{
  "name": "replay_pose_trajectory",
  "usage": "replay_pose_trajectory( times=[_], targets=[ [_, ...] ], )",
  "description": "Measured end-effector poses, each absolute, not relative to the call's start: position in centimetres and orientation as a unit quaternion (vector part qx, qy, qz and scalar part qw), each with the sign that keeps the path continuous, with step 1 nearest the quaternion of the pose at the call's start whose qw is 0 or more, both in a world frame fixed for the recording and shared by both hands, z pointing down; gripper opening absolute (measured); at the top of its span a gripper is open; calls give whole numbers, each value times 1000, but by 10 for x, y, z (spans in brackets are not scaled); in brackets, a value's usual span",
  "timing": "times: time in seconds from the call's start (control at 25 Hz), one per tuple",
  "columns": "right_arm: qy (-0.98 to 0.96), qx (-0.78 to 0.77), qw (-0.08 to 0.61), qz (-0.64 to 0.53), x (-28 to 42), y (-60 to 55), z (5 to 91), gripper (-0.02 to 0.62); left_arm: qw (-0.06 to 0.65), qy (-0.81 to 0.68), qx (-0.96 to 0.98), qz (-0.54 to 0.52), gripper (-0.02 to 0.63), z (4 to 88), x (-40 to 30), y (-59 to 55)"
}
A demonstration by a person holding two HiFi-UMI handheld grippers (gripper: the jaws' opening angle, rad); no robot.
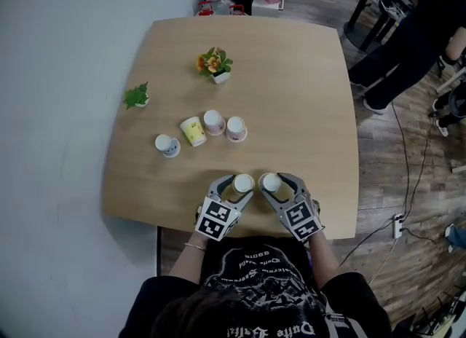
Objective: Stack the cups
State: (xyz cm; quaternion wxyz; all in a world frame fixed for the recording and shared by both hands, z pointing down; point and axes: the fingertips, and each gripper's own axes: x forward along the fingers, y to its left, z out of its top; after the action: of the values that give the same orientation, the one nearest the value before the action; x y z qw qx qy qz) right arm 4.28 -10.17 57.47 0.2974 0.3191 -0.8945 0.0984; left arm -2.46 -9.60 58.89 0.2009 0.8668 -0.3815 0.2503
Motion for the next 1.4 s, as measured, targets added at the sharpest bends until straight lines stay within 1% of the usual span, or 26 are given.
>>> replay_pose_trajectory(
  times=[0.04, 0.08, 0.12, 0.52, 0.68, 0.96, 1.24, 1.28, 1.32, 1.36, 1.4],
  targets=[
    [-894, 320, 297, 98, 43, -102, 575, 262, 195, -377, 869, 255, 251, 589, -24, -96],
    [-894, 321, 297, 98, 43, -103, 575, 258, 193, -372, 871, 256, 245, 589, -23, -95],
    [-894, 321, 298, 98, 42, -104, 576, 245, 193, -367, 873, 257, 245, 589, -23, -95],
    [-900, 312, 292, 90, 37, -100, 570, 244, 176, -374, 871, 264, 242, 584, -29, -96],
    [-905, 295, 294, 87, 26, -92, 572, 244, 185, -377, 870, 257, 242, 582, -37, -90],
    [-916, 257, 299, 73, 3, -79, 573, 244, 180, -384, 866, 264, 242, 585, -53, -76],
    [-918, 253, 295, 76, -2, -76, 575, 246, 187, -399, 860, 256, 242, 587, -59, -74],
    [-919, 254, 290, 83, -2, -75, 574, 250, 190, -403, 859, 253, 244, 587, -59, -74],
    [-921, 254, 282, 90, -2, -75, 573, 295, 195, -402, 859, 250, 251, 588, -58, -74],
    [-923, 252, 274, 98, -3, -75, 571, 333, 205, -397, 859, 249, 292, 589, -56, -73],
    [-925, 250, 267, 105, -2, -75, 568, 353, 218, -391, 859, 247, 345, 590, -55, -72]
  ],
)
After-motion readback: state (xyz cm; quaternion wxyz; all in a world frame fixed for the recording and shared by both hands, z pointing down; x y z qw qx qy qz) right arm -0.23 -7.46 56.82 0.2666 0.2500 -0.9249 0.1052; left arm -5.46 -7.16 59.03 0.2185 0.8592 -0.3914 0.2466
